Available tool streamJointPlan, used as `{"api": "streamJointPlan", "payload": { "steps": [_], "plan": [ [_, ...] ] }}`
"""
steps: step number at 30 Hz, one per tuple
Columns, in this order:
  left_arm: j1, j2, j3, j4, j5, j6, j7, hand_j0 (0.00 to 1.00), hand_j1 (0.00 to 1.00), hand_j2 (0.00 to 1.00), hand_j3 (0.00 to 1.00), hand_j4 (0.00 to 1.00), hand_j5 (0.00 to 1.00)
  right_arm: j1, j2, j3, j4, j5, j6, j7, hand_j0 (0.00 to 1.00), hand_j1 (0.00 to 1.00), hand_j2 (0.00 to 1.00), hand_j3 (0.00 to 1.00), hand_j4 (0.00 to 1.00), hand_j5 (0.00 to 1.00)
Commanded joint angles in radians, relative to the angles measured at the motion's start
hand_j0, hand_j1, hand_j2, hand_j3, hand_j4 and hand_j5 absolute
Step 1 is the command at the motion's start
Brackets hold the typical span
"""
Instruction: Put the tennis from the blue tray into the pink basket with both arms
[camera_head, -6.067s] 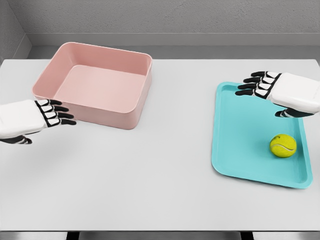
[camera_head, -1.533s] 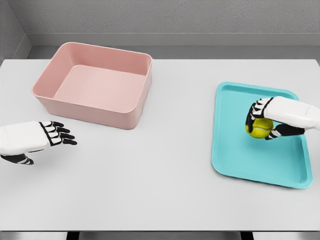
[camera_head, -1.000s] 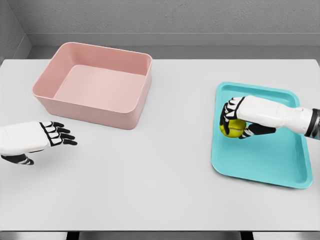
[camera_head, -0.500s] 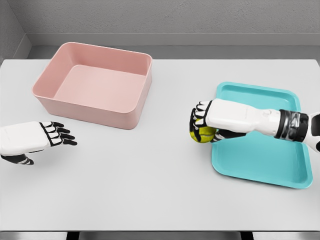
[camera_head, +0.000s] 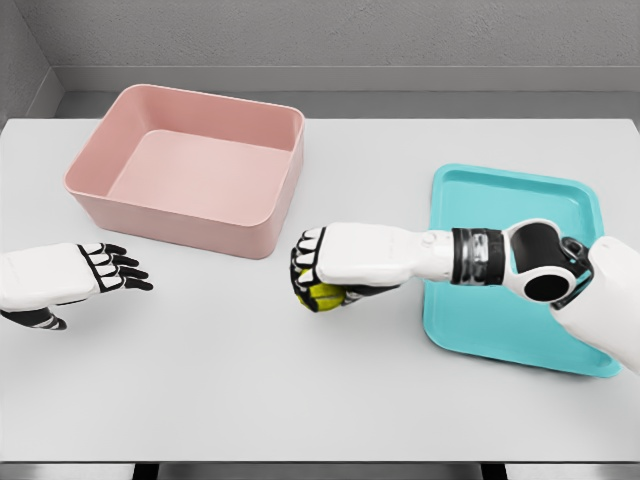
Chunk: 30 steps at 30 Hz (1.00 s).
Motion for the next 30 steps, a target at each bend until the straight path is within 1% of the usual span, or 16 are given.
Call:
{"api": "streamJointPlan", "payload": {
  "steps": [1, 5, 7, 11, 14, 16, 22, 23, 24, 25, 26, 30],
  "plan": [
    [0.0, 0.001, 0.0, 0.001, 0.004, 0.001, 0.001, 1.0, 1.0, 1.0, 1.0, 1.0, 1.0, -0.002, 0.05, 0.025, 0.037, -0.005, 0.003, 0.01, 0.29, 0.29, 0.29, 0.29, 0.29, 0.29],
    [0.0, 0.001, 0.0, 0.003, 0.006, 0.001, 0.001, 1.0, 1.0, 1.0, 1.0, 1.0, 1.0, -0.044, 0.11, 0.054, 0.127, 0.002, 0.003, 0.012, 0.29, 0.29, 0.29, 0.29, 0.29, 0.29],
    [0.0, 0.001, -0.001, 0.003, 0.006, 0.001, 0.001, 1.0, 1.0, 1.0, 1.0, 1.0, 1.0, -0.066, 0.136, 0.074, 0.161, 0.004, 0.003, 0.012, 0.29, 0.29, 0.29, 0.29, 0.29, 0.29],
    [-0.002, 0.003, 0.0, 0.003, 0.007, 0.001, 0.001, 1.0, 1.0, 1.0, 1.0, 1.0, 1.0, -0.075, 0.179, 0.114, 0.161, 0.039, 0.003, 0.012, 0.29, 0.29, 0.29, 0.29, 0.29, 0.29],
    [-0.002, 0.001, 0.0, 0.004, 0.007, 0.001, 0.001, 1.0, 1.0, 1.0, 1.0, 1.0, 1.0, -0.083, 0.202, 0.123, 0.158, 0.053, 0.003, 0.012, 0.29, 0.29, 0.29, 0.29, 0.29, 0.29],
    [-0.002, 0.001, 0.0, 0.004, 0.007, 0.001, 0.001, 1.0, 1.0, 1.0, 1.0, 1.0, 1.0, -0.095, 0.224, 0.149, 0.158, 0.055, 0.003, 0.012, 0.28, 0.28, 0.28, 0.28, 0.28, 0.28],
    [0.0, 0.001, 0.0, 0.009, 0.007, 0.001, 0.001, 1.0, 1.0, 1.0, 1.0, 1.0, 1.0, -0.115, 0.251, 0.162, 0.164, 0.059, 0.003, 0.012, 0.28, 0.28, 0.28, 0.28, 0.28, 0.28],
    [-0.002, 0.0, 0.0, 0.009, 0.007, 0.001, 0.001, 1.0, 1.0, 1.0, 1.0, 1.0, 1.0, -0.117, 0.257, 0.162, 0.168, 0.059, 0.003, 0.012, 0.29, 0.29, 0.29, 0.29, 0.29, 0.29],
    [-0.002, 0.0, 0.0, 0.009, 0.007, 0.001, 0.001, 1.0, 1.0, 1.0, 1.0, 1.0, 1.0, -0.12, 0.264, 0.162, 0.196, 0.059, 0.003, 0.012, 0.29, 0.29, 0.29, 0.29, 0.29, 0.29],
    [-0.002, 0.001, 0.0, 0.01, 0.007, 0.001, 0.001, 1.0, 1.0, 1.0, 1.0, 1.0, 1.0, -0.12, 0.274, 0.162, 0.208, 0.062, 0.003, 0.012, 0.29, 0.29, 0.29, 0.29, 0.29, 0.29],
    [-0.002, 0.001, 0.0, 0.01, 0.007, 0.001, 0.001, 1.0, 1.0, 1.0, 1.0, 1.0, 1.0, -0.121, 0.287, 0.165, 0.208, 0.067, 0.003, 0.013, 0.29, 0.29, 0.29, 0.29, 0.29, 0.29],
    [-0.002, 0.0, 0.0, 0.01, 0.007, 0.001, 0.001, 1.0, 1.0, 1.0, 1.0, 1.0, 1.0, -0.149, 0.33, 0.191, 0.265, 0.068, 0.003, 0.012, 0.29, 0.29, 0.29, 0.29, 0.29, 0.29]
  ]
}}
